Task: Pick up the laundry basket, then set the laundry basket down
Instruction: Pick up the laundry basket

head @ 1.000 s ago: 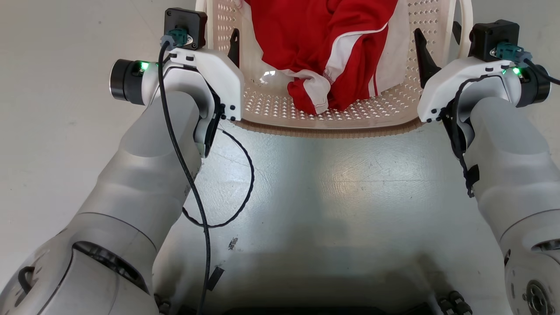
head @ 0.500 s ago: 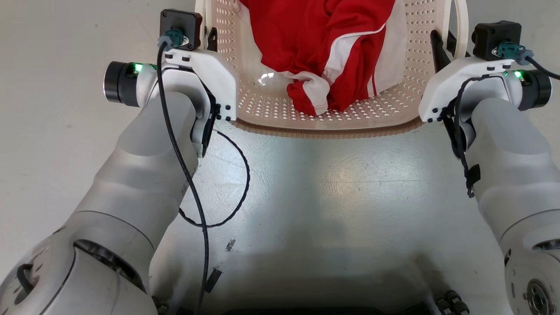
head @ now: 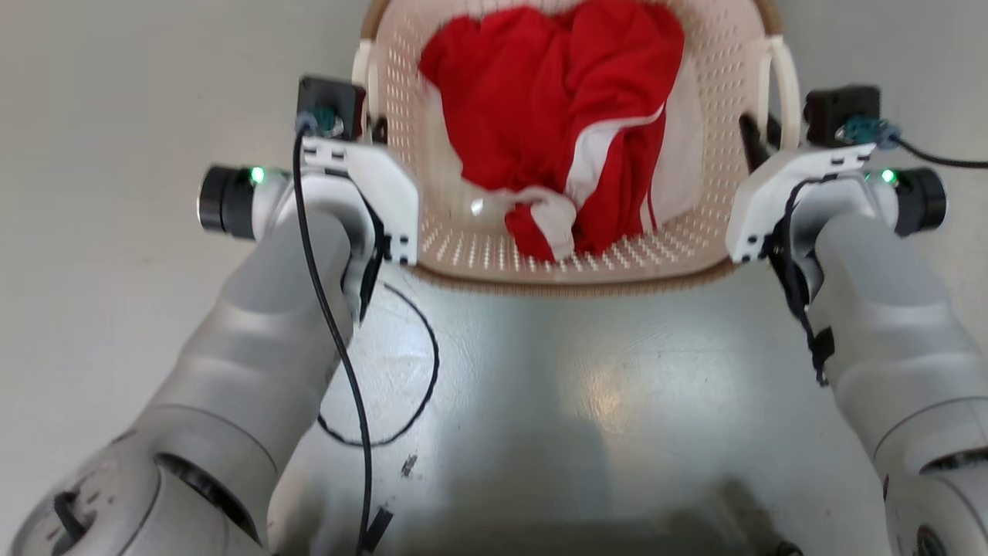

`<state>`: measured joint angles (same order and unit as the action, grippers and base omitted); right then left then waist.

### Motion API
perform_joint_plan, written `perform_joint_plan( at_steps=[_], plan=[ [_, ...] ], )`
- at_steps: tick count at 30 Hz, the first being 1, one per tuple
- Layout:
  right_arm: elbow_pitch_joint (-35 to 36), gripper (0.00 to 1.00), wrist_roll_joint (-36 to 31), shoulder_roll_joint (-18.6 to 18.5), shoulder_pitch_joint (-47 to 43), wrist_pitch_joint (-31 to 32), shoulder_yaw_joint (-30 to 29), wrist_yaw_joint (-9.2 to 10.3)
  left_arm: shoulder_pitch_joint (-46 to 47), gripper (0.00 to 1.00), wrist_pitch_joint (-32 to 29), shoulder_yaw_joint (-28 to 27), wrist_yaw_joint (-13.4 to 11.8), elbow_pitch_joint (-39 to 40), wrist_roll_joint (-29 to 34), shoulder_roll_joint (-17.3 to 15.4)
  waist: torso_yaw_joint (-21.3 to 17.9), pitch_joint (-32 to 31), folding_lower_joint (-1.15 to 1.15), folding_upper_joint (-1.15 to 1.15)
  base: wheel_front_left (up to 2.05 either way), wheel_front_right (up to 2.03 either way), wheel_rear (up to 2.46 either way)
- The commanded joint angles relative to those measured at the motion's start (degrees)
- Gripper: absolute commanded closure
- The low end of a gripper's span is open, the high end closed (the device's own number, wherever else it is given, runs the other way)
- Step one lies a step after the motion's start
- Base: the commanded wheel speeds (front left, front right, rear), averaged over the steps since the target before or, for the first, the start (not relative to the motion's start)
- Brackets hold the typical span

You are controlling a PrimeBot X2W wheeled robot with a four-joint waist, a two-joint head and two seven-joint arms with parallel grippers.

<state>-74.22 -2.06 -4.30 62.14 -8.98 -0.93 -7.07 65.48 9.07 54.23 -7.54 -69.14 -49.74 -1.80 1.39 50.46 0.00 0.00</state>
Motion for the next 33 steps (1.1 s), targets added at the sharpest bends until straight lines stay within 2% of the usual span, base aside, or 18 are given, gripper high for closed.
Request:
perform_joint_plan(
  at_steps=[1,15,21,33],
  plan=[
    [0.4,1.00,0.8,1.4,-3.5,0.7,2.7,-0.42,-1.7,1.00,0.3,0.1,0.2,0.2,-0.3,-1.1,-0.5,-2.6,0.00,0.00,0.00,0.00,0.00],
    [2.1,1.00,14.5,1.4,-14.8,9.8,18.8,-0.42,-13.5,1.00,-2.5,2.4,3.4,-2.6,-3.9,-1.1,-4.0,-21.3,0.00,0.00,0.00,0.00,0.00],
    [3.1,1.00,17.9,1.4,-19.1,13.0,23.0,-0.42,-18.3,1.00,-5.1,3.6,4.6,-2.8,-5.1,-1.1,-4.9,-29.8,0.00,0.00,0.00,0.00,0.00],
    [5.0,1.00,24.3,1.4,-26.0,17.9,29.0,-0.42,-26.4,1.00,-8.3,5.5,5.6,-2.1,-7.3,-1.1,-5.8,-42.4,0.00,0.00,0.00,0.00,0.00]
  ],
)
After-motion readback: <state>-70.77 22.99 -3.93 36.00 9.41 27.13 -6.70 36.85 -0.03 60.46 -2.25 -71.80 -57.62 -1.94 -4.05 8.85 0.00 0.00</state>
